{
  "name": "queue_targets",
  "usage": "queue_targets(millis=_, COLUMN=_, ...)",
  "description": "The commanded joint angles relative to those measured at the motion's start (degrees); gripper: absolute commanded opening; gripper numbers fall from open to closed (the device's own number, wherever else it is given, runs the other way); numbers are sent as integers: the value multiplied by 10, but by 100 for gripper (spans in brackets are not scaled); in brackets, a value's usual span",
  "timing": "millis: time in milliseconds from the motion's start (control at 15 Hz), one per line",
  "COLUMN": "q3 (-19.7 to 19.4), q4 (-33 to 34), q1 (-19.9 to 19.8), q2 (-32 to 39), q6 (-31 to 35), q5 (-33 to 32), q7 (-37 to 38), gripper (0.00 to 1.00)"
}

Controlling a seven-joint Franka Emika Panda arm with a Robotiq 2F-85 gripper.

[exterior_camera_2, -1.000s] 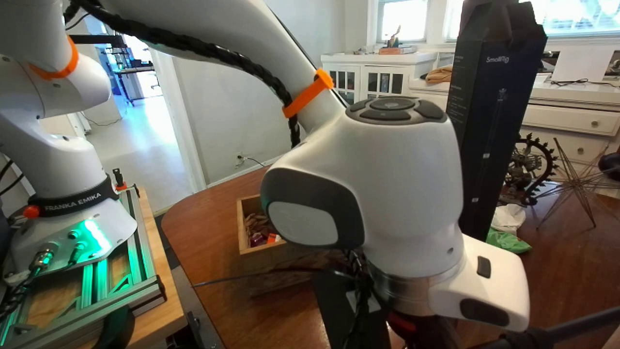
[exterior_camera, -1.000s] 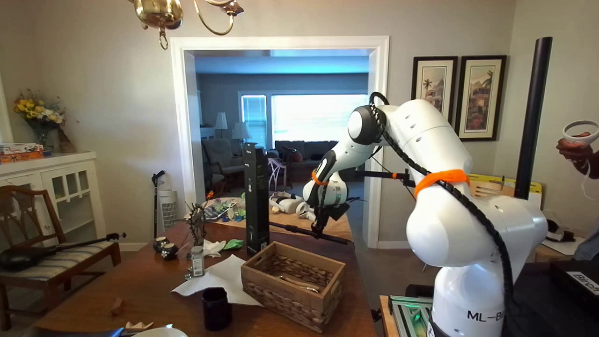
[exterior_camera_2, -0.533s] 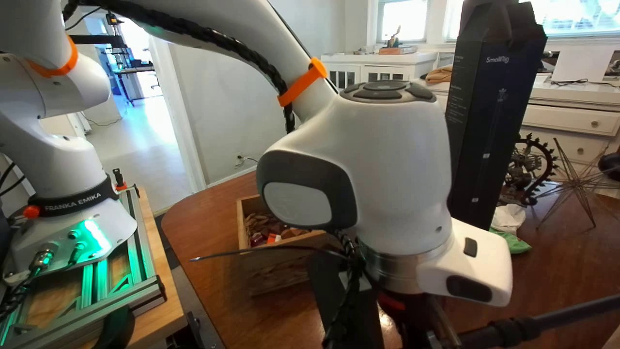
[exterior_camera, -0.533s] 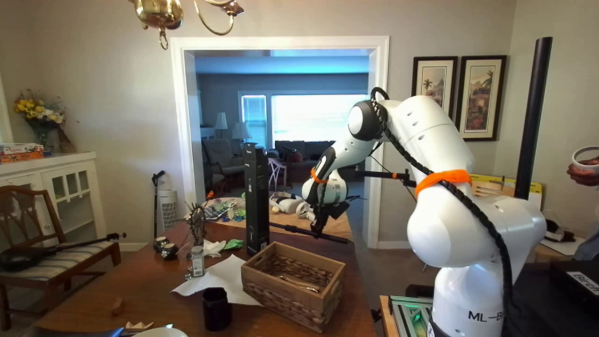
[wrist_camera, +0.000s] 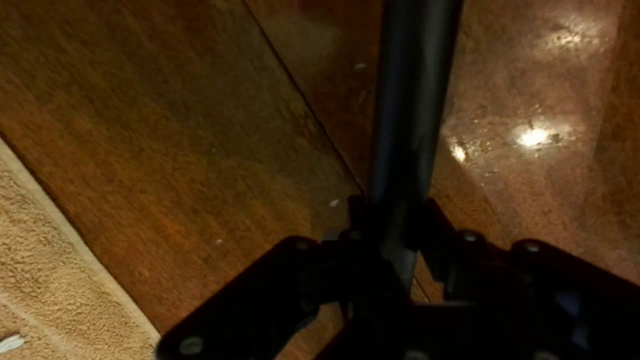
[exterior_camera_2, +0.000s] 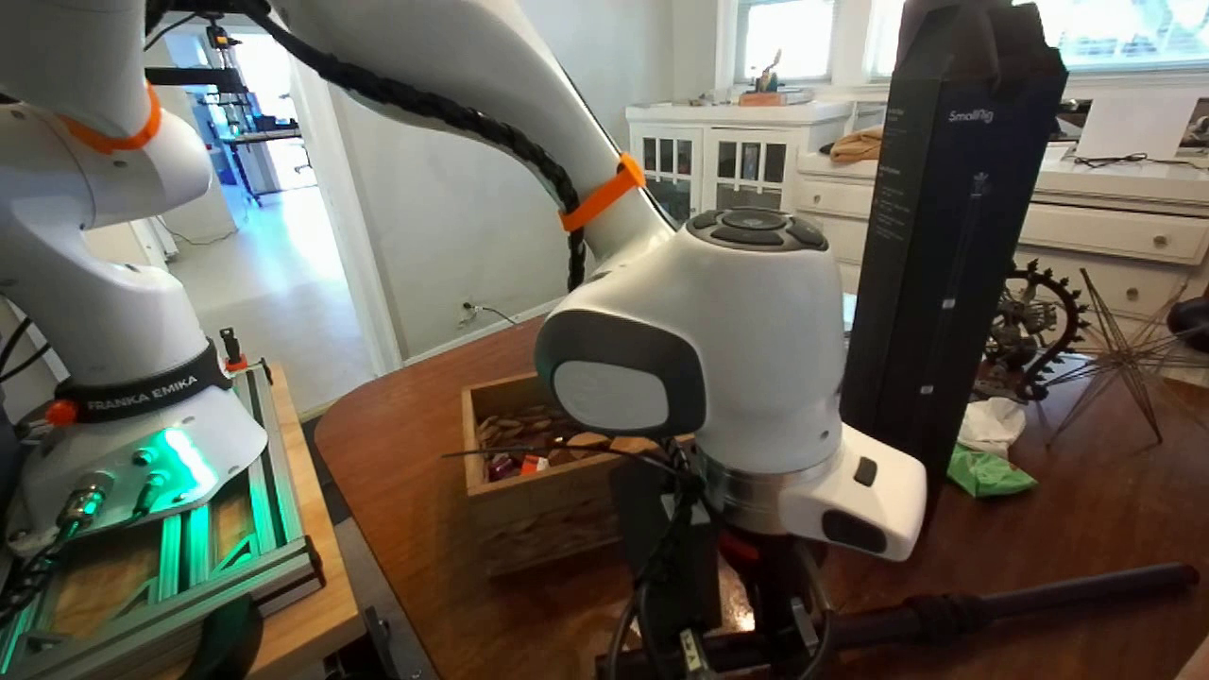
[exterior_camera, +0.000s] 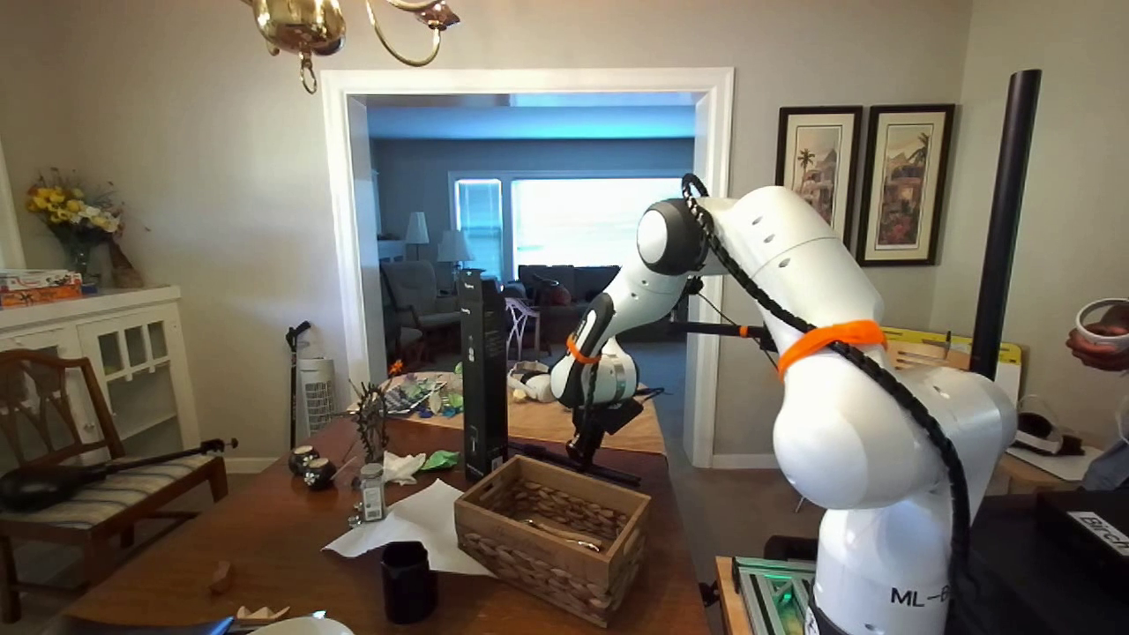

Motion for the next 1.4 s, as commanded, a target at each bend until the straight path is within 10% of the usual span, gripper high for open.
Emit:
queue_targets(millis=0, q3=-18, q4=4, q1=22, q2=14, q6=3, q5=-4, q7=29, gripper=7)
queue_targets(millis=133, q3=-26, q4=1, q1=28, q2=15, q6=3, q5=-7, q7=33, gripper=55)
queue_targets(millis=600, q3=-41, q4=-38, q1=22, q2=-8, q6=-1, q5=-12, q7=16, gripper=96)
queue_targets(millis=1333, q3=-59, q4=-104, q1=32, q2=-42, q6=-17, q5=-38, q7=-9, gripper=100)
